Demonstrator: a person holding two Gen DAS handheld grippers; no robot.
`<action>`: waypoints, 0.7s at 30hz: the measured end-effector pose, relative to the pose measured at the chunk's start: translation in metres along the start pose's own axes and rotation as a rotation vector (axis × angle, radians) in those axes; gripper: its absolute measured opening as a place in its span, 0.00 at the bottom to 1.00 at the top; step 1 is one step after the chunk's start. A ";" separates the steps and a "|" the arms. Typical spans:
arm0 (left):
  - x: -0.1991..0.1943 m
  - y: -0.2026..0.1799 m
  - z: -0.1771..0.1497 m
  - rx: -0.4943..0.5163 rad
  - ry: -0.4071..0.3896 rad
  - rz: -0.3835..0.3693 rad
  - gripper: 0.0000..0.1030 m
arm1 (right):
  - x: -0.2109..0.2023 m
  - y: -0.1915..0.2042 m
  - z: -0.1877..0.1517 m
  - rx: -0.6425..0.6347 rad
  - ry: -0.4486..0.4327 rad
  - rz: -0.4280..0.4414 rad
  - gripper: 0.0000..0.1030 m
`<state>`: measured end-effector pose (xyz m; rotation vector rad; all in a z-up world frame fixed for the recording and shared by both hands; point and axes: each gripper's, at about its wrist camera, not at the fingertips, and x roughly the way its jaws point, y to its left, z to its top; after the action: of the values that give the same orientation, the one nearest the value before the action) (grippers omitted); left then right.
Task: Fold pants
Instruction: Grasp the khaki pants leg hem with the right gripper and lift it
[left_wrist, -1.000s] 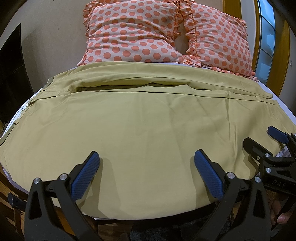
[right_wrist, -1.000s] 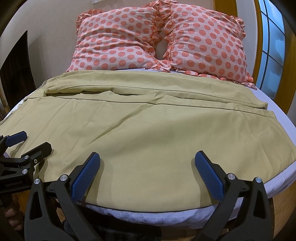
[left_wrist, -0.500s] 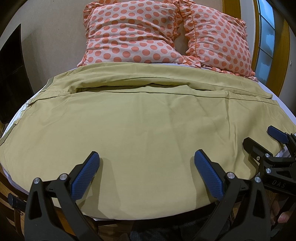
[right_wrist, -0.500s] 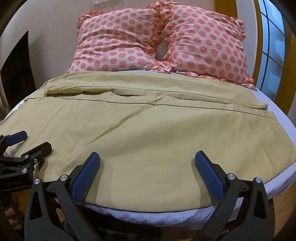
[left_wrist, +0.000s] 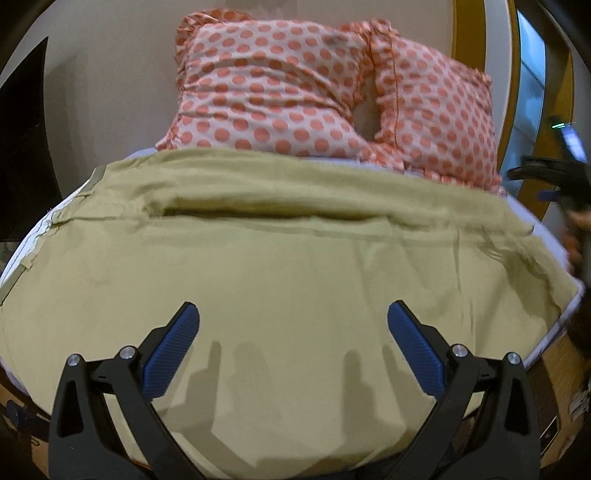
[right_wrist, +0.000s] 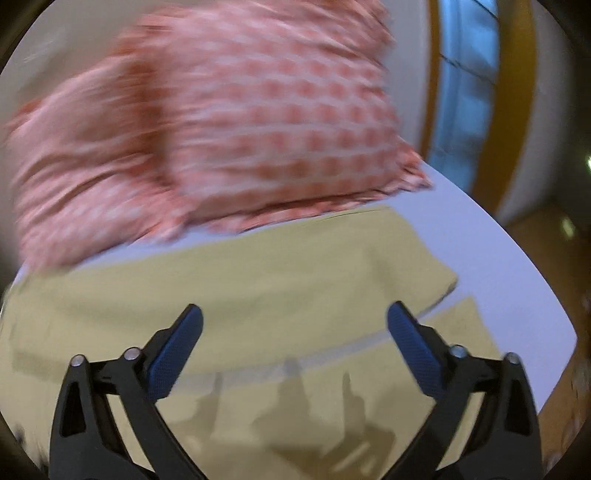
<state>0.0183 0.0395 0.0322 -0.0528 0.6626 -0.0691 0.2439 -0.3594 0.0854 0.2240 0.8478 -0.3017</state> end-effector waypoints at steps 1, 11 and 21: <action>-0.001 0.003 0.005 -0.003 -0.011 0.000 0.98 | 0.020 -0.006 0.016 0.045 0.035 -0.031 0.74; 0.013 0.016 0.026 0.071 -0.027 0.059 0.98 | 0.184 -0.047 0.100 0.377 0.203 -0.228 0.64; 0.026 0.037 0.033 -0.033 0.005 -0.038 0.98 | 0.203 -0.083 0.068 0.320 0.063 -0.074 0.09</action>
<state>0.0605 0.0751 0.0400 -0.0974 0.6683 -0.0951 0.3889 -0.4936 -0.0314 0.5023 0.8687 -0.5024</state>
